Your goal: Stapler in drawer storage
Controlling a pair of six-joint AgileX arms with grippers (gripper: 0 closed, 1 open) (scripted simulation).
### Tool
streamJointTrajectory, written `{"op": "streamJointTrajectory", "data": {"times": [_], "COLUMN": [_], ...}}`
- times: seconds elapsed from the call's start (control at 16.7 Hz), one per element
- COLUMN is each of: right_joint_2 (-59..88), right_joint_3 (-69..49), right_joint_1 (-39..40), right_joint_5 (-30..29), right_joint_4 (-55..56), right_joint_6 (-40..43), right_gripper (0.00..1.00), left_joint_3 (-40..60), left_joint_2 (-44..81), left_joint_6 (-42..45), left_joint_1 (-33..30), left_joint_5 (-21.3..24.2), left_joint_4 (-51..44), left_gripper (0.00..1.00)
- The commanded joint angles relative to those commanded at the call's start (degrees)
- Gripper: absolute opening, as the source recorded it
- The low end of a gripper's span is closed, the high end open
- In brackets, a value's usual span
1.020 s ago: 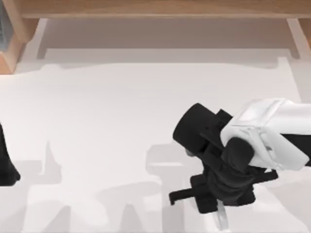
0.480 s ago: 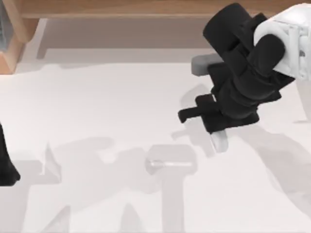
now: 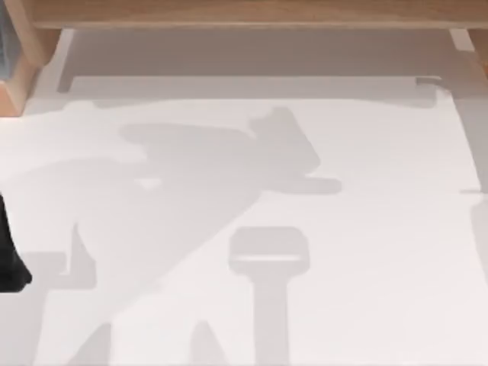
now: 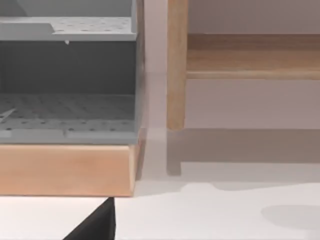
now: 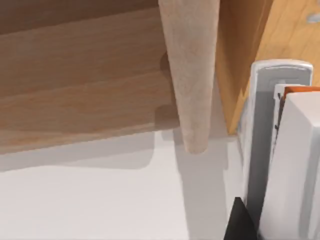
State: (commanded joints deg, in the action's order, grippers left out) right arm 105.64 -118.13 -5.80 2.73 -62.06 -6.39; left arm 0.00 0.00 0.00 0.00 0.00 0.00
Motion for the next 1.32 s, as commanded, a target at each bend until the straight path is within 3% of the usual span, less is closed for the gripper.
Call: {"op": "streamJointTrajectory", "data": {"times": [0.18, 0.36, 0.72, 1.14, 1.32], "right_joint_2": [8.65, 19.72, 34.76, 35.79, 32.97], "right_joint_3": [-7.72, -10.35, -8.64, -8.96, -11.24], "right_joint_1": [-10.41, -15.73, -16.96, -16.9, -17.11], "right_joint_5": [-0.96, -0.58, 0.32, 0.16, 3.9], "right_joint_4": [-3.64, -5.16, -7.66, -8.3, -7.49], "right_joint_6": [3.92, 11.38, 26.55, 27.64, 28.83], "right_gripper": [0.0, 0.0, 0.0, 0.0, 0.0], "left_joint_3": [0.0, 0.0, 0.0, 0.0, 0.0], "left_joint_2": [0.0, 0.0, 0.0, 0.0, 0.0], "left_joint_6": [0.0, 0.0, 0.0, 0.0, 0.0], "left_joint_1": [0.0, 0.0, 0.0, 0.0, 0.0], "left_joint_5": [0.0, 0.0, 0.0, 0.0, 0.0], "left_joint_4": [0.0, 0.0, 0.0, 0.0, 0.0], "left_gripper": [1.0, 1.0, 1.0, 1.0, 1.0]}}
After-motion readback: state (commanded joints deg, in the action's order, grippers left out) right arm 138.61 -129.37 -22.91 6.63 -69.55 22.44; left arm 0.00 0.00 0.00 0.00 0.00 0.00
